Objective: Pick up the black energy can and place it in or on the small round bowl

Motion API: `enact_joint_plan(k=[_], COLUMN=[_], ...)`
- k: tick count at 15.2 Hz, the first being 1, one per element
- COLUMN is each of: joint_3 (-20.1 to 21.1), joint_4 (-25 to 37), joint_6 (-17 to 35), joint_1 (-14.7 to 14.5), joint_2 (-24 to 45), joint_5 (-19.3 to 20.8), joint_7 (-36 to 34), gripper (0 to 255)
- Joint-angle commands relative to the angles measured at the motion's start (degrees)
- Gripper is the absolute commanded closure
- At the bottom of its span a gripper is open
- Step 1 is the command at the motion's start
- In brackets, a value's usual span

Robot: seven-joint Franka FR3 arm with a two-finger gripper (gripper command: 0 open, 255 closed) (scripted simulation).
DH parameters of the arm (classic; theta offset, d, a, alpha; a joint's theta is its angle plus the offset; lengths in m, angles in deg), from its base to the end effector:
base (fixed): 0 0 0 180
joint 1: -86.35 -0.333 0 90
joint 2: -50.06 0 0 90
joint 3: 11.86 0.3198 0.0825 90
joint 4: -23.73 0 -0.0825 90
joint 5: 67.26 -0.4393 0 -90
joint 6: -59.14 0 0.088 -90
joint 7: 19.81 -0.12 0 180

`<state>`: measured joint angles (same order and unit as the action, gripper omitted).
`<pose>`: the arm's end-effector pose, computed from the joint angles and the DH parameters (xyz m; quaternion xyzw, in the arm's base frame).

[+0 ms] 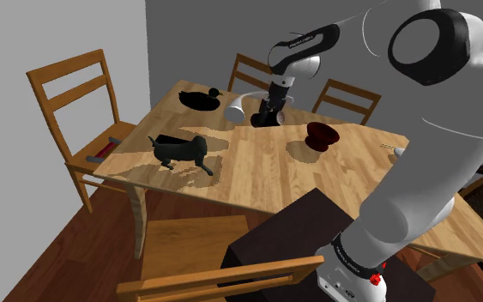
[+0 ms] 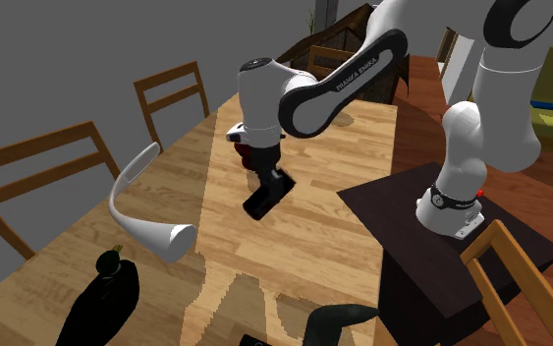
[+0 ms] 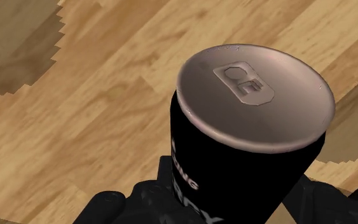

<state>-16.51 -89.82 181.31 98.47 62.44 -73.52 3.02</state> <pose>0.6084 -0.1763 0.3118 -0.9986 -0.0229 0.0179 0.0453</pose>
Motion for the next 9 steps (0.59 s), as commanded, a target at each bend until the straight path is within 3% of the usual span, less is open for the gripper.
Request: enact_joint_plan(k=[1,9], joint_3=[-0.05,-4.09], joint_4=[0.51,3.75], joint_6=[-1.35,-3.31], joint_1=[0.01,6.38], joint_2=[-0.85,1.27], joint_5=[0.16,-0.19], joint_7=[-0.13,10.22], gripper=[255,255])
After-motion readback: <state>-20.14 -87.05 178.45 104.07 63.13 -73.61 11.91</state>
